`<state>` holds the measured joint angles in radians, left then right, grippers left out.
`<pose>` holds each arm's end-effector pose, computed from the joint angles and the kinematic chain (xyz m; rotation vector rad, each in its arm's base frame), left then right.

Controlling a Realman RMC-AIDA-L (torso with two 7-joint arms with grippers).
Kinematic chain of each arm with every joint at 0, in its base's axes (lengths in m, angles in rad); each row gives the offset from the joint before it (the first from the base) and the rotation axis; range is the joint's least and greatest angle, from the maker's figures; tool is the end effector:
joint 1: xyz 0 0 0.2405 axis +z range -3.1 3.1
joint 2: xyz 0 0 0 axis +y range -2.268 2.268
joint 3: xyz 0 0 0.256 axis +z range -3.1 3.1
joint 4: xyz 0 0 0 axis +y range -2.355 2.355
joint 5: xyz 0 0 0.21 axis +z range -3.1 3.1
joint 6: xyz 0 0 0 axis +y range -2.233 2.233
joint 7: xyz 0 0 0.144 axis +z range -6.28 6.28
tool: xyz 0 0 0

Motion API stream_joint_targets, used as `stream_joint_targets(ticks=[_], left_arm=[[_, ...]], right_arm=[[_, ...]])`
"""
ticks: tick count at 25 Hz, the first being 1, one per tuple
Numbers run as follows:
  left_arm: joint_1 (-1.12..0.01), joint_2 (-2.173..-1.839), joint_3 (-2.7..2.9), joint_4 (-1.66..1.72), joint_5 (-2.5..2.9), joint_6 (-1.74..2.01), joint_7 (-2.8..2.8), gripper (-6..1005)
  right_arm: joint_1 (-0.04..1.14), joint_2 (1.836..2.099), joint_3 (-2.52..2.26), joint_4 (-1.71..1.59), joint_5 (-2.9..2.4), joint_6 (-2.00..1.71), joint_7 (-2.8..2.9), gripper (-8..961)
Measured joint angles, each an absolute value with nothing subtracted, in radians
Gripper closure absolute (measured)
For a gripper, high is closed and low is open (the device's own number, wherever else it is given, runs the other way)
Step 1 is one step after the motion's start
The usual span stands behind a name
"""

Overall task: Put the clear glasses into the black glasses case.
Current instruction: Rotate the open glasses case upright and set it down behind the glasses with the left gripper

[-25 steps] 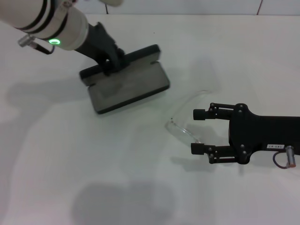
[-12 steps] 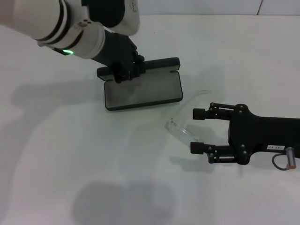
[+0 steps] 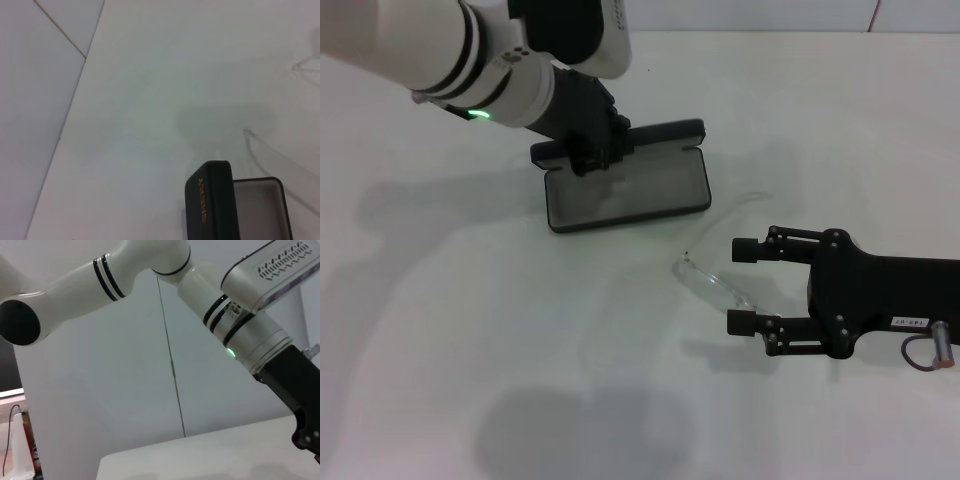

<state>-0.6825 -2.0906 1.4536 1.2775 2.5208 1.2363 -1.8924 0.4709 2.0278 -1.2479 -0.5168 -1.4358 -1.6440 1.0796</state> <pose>-0.1331 0.3944 -0.0227 -2.6999 0.1765 0.4050 0.2270 0.2890 -0.0330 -2.8796 0.2336 1.0604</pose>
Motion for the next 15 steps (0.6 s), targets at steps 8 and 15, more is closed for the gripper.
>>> stream_joint_targets(ticks=[8, 15], left_arm=[[-0.679, -2.091, 1.522, 1.276, 2.543, 1.235, -1.911, 736], [-0.674, -2.091, 1.522, 1.285, 2.541, 1.224, -1.939, 712]], right_arm=[[0.474, 2.028, -1.249, -0.517, -1.435, -1.644, 1.079, 205], [0.473, 2.028, -1.249, -0.517, -1.434, -1.644, 1.079, 206]])
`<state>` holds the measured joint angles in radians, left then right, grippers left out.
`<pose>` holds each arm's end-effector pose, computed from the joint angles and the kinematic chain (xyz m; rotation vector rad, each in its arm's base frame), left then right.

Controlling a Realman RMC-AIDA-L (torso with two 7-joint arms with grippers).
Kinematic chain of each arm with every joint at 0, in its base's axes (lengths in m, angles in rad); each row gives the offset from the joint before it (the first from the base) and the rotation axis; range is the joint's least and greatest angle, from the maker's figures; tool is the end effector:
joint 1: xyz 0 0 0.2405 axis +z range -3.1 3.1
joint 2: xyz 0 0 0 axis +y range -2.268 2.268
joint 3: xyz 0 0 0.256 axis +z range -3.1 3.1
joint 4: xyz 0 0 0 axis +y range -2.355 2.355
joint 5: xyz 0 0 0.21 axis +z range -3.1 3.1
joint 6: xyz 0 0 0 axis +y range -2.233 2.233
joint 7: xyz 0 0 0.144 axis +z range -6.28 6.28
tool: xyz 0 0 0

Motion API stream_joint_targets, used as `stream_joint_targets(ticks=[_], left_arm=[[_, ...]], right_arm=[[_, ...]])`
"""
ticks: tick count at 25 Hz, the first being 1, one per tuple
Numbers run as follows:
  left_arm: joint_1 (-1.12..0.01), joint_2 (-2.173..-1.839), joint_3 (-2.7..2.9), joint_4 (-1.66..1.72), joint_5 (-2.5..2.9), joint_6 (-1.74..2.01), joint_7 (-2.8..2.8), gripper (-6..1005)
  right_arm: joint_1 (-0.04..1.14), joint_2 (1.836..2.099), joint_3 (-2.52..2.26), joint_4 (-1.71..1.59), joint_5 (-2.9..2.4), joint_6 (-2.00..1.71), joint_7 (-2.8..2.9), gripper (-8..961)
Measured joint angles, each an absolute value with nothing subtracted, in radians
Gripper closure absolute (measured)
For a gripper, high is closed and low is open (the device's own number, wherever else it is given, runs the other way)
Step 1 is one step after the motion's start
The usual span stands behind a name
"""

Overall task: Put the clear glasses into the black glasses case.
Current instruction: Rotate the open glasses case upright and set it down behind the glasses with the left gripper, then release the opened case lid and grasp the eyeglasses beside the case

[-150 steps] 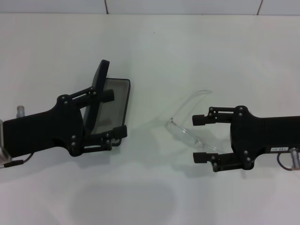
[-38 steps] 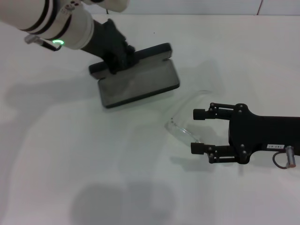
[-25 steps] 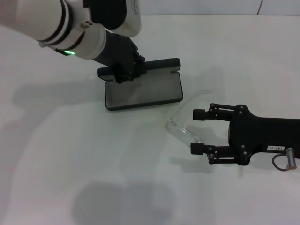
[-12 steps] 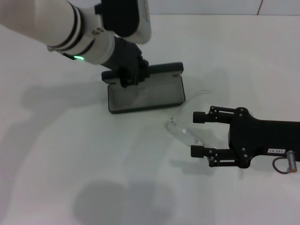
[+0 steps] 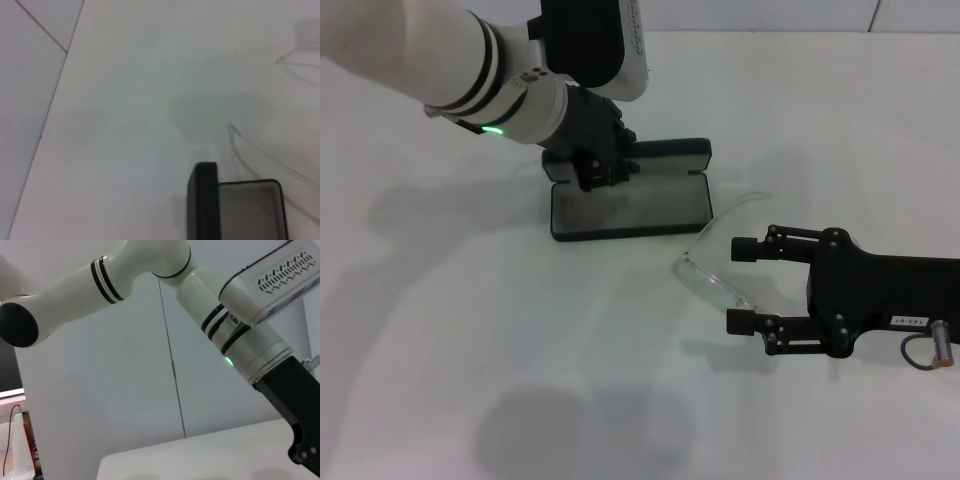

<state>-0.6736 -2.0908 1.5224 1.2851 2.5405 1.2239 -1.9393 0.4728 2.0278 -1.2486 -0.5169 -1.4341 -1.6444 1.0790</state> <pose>-0.1327 0.3879 -0.0335 -2.7082 0.1850 0.4471 0.2262 0.2894 -0.0330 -2.8796 0.2297 1.0625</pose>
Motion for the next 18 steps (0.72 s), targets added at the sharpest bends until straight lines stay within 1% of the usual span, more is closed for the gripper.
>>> stream_joint_targets(ticks=[6, 12, 18], left_arm=[[-0.671, -2.092, 1.527, 1.293, 2.535, 1.217, -1.942, 691], [-0.621, -2.092, 1.495, 1.368, 2.480, 1.147, -2.025, 483], [-0.494, -2.088, 1.389, 1.473, 2.199, 1.129, -1.986, 479]], right_arm=[[0.471, 2.028, -1.249, -0.517, -1.434, -1.644, 1.079, 205], [0.472, 2.026, -1.239, -0.517, -1.429, -1.643, 1.116, 205], [0.477, 2.011, -1.235, -0.552, -1.418, -1.641, 1.222, 208]])
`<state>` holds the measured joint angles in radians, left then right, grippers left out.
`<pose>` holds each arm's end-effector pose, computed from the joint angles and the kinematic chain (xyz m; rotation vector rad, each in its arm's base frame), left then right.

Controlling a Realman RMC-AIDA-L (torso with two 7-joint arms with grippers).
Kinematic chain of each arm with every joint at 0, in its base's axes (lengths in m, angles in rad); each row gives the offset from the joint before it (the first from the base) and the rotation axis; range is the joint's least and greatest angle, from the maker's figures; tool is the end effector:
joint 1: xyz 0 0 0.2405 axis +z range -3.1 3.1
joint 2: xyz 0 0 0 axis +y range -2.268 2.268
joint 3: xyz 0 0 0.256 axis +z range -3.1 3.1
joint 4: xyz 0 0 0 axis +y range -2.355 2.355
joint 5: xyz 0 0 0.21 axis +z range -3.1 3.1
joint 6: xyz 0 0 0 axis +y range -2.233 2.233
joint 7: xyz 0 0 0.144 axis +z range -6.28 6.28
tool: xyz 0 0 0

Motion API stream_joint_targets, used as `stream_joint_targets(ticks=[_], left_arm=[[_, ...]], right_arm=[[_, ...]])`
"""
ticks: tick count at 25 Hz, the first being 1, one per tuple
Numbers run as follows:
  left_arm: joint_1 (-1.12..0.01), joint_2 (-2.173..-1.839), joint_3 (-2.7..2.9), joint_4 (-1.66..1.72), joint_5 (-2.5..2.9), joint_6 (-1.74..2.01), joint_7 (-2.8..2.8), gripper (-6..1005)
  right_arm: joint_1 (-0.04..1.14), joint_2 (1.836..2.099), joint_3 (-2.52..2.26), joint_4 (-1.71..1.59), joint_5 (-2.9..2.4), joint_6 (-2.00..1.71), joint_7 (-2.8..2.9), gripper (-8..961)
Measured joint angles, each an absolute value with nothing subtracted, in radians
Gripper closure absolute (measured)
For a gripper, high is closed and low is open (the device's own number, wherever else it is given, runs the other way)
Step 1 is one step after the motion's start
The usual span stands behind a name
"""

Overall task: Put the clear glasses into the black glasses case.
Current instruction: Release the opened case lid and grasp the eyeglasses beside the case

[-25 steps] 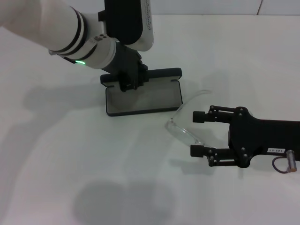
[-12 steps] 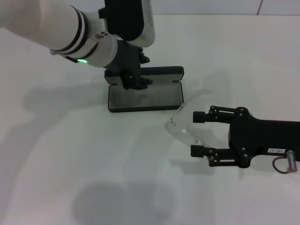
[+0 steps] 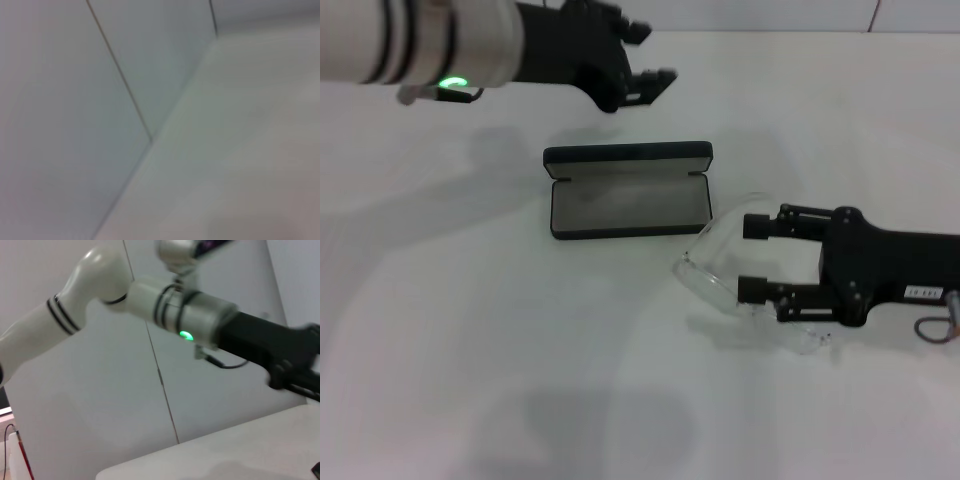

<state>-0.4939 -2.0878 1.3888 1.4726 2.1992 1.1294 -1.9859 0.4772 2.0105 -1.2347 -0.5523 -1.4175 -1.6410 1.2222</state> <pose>-0.1187 0.3790 0.0144 -2.5895 -0.1054 -0.1466 0.2230 0.2993 -0.0204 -2.8713 0.3782 1.0792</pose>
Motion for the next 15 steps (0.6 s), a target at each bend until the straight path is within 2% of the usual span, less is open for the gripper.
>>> stream_joint_targets(ticks=[4, 9, 12, 15], left_arm=[[-0.387, -2.086, 1.272, 1.475, 1.884, 1.181, -1.888, 477], [-0.292, -2.085, 1.125, 1.284, 1.432, 1.426, -1.619, 474], [-0.273, -2.085, 1.074, 1.113, 1.289, 1.564, -1.469, 472], [-0.261, -2.084, 1.040, 1.003, 1.274, 1.616, -1.408, 470]], right_arm=[[0.471, 1.994, -1.233, -0.641, -1.432, -1.633, 1.346, 211], [0.493, 1.941, -1.235, -0.822, -1.474, -1.638, 1.635, 215], [0.540, 1.909, -1.231, -0.933, -1.560, -1.646, 1.829, 215], [0.624, 1.900, -1.229, -1.019, -1.742, -1.650, 2.037, 216]])
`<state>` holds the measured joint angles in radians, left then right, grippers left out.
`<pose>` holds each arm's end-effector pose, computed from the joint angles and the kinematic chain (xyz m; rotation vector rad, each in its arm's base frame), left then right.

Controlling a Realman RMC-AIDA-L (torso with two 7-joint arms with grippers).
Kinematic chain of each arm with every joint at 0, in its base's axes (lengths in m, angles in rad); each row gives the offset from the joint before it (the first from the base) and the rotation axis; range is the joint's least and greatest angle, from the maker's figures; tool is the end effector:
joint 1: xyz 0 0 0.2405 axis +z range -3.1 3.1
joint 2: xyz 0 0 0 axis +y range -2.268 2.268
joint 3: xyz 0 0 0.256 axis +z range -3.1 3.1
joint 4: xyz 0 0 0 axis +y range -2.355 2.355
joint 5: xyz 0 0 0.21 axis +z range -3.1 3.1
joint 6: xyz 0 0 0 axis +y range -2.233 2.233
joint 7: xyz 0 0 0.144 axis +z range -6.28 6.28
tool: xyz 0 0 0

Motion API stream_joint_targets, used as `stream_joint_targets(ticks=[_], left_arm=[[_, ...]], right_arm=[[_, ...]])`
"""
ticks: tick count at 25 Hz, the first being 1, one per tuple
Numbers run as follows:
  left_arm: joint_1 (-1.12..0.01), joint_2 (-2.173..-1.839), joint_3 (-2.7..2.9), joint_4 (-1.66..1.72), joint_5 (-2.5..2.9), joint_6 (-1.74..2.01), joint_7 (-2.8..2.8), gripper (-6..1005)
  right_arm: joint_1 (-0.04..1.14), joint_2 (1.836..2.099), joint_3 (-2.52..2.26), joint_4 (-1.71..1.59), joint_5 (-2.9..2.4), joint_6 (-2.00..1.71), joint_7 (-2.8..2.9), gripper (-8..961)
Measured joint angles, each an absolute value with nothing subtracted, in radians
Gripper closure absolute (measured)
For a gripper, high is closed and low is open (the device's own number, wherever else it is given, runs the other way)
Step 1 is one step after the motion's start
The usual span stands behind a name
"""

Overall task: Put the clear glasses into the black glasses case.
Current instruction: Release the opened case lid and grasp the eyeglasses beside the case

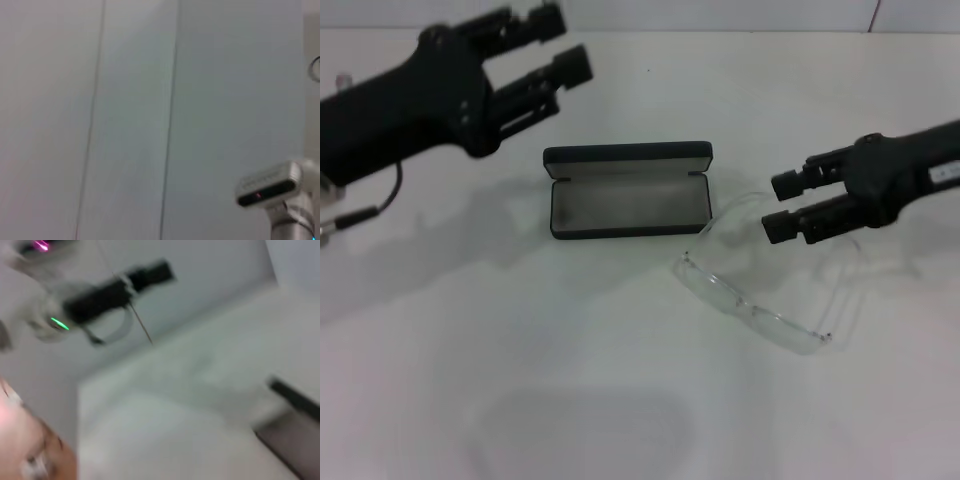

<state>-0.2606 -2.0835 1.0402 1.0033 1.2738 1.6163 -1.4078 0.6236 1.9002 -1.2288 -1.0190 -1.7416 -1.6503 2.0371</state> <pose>-0.2070 0.3006 0.0609 -2.4547 -0.2978 -1.2664 0.1576 0.3532 0.0408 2.9886 -0.6829 -0.4406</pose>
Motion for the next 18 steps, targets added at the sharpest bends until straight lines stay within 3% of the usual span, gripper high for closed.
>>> stream_joint_targets(ticks=[4, 12, 18], left_arm=[[-0.251, -2.082, 1.026, 0.889, 1.298, 1.623, -1.361, 469], [-0.239, -2.080, 1.019, 0.794, 1.342, 1.622, -1.278, 475], [-0.240, -2.082, 0.998, 0.790, 1.348, 1.620, -1.276, 476]], right_arm=[[0.752, 1.919, -1.236, -1.081, -1.975, -1.697, 2.264, 220], [0.977, 2.023, -1.292, -1.105, -2.343, -1.831, 2.540, 235], [1.047, 2.027, -1.509, -1.092, -2.411, -1.777, 2.703, 246]])
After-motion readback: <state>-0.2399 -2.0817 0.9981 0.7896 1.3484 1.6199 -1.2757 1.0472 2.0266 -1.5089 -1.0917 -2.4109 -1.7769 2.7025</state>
